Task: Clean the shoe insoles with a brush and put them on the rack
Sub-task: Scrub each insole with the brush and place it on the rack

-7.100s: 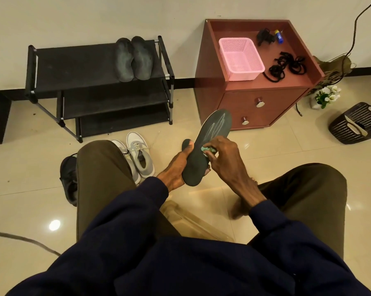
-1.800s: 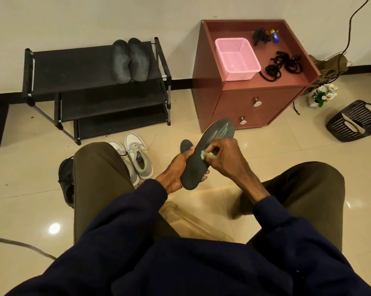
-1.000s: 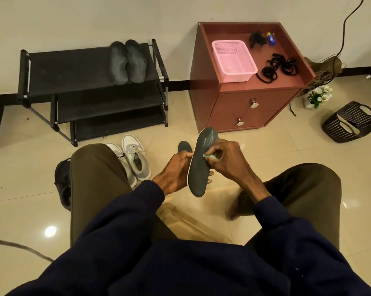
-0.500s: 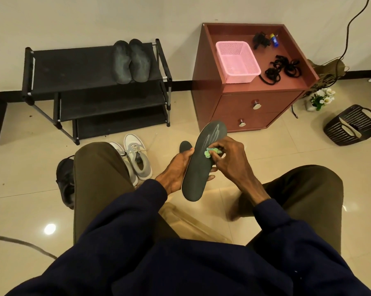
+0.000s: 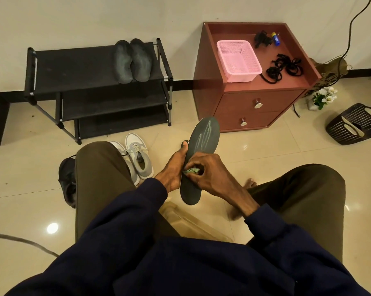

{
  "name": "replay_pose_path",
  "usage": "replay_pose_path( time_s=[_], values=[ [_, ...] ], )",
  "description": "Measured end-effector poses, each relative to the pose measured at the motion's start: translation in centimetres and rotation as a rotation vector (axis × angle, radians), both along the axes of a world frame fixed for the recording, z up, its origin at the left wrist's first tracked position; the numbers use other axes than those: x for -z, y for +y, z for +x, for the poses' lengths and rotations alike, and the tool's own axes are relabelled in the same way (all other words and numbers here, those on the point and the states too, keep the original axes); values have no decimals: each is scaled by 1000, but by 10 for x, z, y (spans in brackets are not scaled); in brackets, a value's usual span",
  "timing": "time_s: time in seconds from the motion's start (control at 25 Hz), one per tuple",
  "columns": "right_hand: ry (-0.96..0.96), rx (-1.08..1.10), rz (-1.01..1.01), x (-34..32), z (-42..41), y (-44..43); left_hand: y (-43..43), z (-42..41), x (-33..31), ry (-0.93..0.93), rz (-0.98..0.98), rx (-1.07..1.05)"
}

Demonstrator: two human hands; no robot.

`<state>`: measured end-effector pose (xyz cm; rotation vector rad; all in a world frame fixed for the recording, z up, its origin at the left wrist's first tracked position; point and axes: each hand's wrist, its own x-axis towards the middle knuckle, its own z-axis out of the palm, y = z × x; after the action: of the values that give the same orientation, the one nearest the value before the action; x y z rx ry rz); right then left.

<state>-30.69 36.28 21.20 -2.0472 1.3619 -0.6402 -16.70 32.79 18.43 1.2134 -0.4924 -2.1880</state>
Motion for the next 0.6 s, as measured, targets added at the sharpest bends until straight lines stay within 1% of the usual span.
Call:
replay_pose_path(
  time_s=[0.08,0.2,0.28,0.36,0.4,0.48,0.52,0.56,0.6],
  values=[
    [40,6,-35,-1,-4,-6,1,-1,-1,-1,-4,24],
    [70,244,-157,3,-22,-23,6,-6,-5,118,51,60],
    [86,396,-213,7,-34,-33,7,-8,-1,146,53,100],
    [75,471,-210,9,-38,-34,7,-9,1,154,50,150],
    [46,443,-182,8,-38,-31,8,-9,0,151,54,151],
    [-24,274,-77,5,-29,-18,7,-7,-3,123,44,115],
    [-18,164,-35,3,-22,-10,6,-5,-3,97,31,93],
    [19,85,-39,2,-17,-6,6,-4,-3,68,20,74],
    [50,67,-72,2,-15,-7,5,-4,-3,57,7,67]
  ],
)
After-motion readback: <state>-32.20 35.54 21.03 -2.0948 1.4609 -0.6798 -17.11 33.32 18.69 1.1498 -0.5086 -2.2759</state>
